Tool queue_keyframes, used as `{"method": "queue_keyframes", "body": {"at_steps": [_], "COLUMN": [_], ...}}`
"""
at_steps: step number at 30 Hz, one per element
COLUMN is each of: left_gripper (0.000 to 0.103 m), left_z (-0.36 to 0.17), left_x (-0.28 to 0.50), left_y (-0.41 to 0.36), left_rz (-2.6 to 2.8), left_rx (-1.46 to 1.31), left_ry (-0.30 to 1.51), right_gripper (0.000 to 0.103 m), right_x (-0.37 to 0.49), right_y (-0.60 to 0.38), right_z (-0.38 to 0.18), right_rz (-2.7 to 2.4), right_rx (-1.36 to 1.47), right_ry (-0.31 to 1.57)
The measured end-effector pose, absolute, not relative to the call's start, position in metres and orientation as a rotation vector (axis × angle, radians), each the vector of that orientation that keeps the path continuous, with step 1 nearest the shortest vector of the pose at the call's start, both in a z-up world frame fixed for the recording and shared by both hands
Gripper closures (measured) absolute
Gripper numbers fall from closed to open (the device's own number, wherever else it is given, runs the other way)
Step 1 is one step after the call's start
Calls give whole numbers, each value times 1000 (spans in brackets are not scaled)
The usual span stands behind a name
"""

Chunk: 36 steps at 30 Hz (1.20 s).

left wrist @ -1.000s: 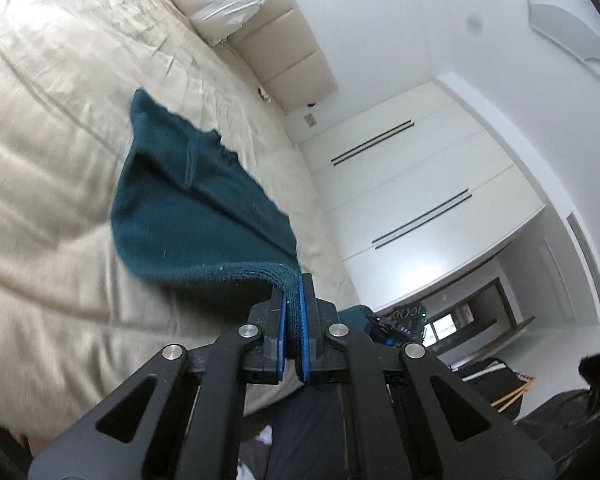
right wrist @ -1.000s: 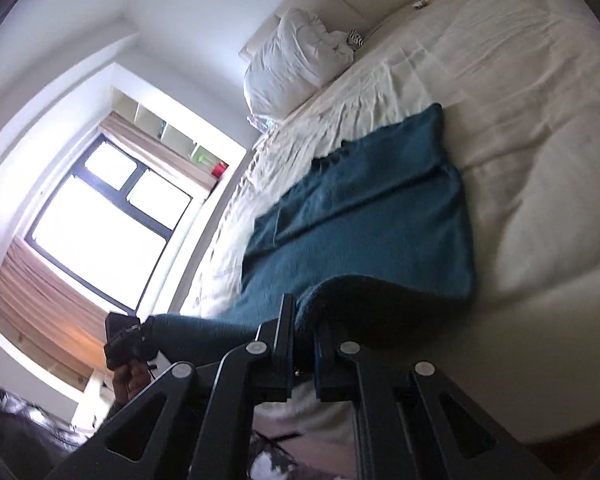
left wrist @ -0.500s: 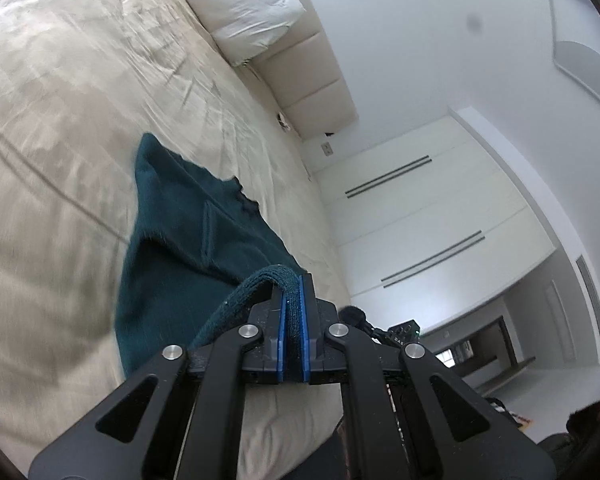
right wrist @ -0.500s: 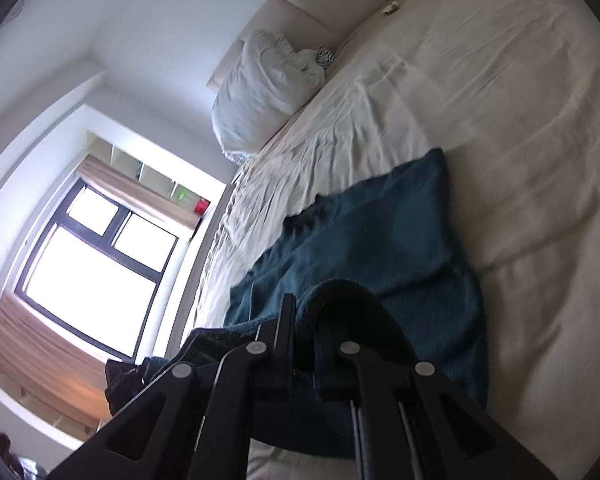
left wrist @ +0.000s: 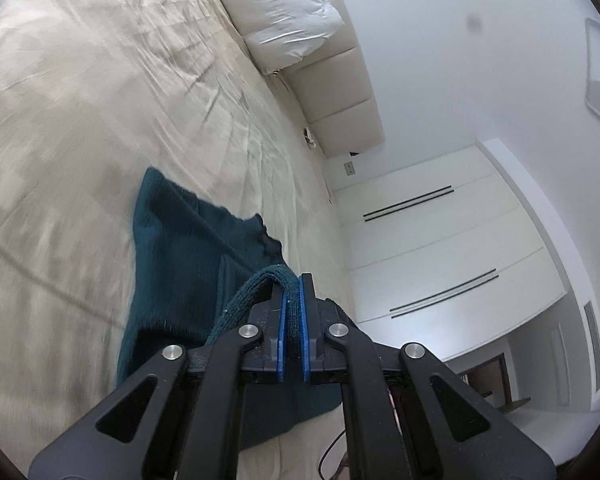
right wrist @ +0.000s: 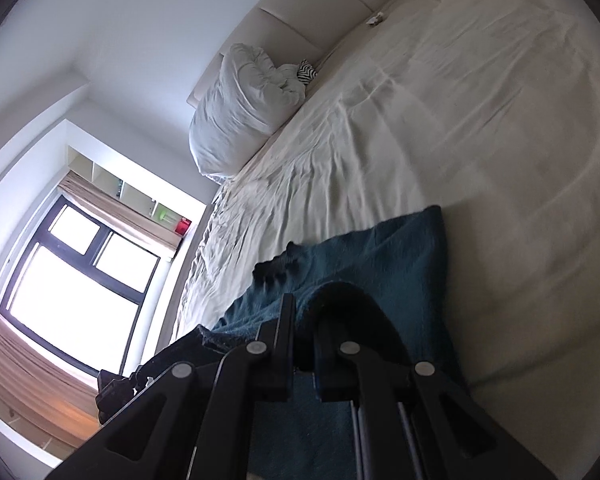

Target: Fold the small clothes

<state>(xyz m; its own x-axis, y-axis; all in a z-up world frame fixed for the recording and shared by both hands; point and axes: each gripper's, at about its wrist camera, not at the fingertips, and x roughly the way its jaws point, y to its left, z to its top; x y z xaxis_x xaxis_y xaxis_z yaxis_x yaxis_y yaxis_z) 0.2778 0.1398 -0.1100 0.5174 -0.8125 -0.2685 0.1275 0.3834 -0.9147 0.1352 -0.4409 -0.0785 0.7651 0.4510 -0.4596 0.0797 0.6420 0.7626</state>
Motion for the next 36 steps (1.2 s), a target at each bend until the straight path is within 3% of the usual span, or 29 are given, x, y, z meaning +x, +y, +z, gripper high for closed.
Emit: {"method": "queue_keyframes", "body": {"at_steps": [13,18,20,21,22,23,24,26,29,36], "left_gripper": [99,97,88,75,48,38,30,26,26,26], "left_z": [-148,-191,-200,-200,-198,-195,-193,-189,-184,-148], "left_x": [377,415,424,426,427,425,423,421,413,366], "left_y": [123,120,121,123,128,134,142,157,171,125], "left_rz": [-592,-525,-518,-516,-503,-489,-478,-453,-416,-463], "left_rx": [-981,-1059,-1086,-1090,-1090,-1096,-1115,-1132,-1114,-733], "left_ry": [913,1020,1049,1038,1015,992,956,928,938,956], "right_gripper": [95,88,68,62,49,40,38,29,29,28], "right_x": [211,235,236,235,233,232,232,229,224,194], "right_y": [-454,-463,-467,-471,-473,-475,-477,-479,-479,-453], "right_z": [-110,-135,-141,-143,-144,-144,-142,-135,-126,-88], "right_rz": [138,48,23,19,28,38,38,-22,-38,-35], "right_rx": [896,933,960,984,1005,1023,1027,979,943,725], "right_ry": [756,804,802,779,763,748,733,725,729,728]}}
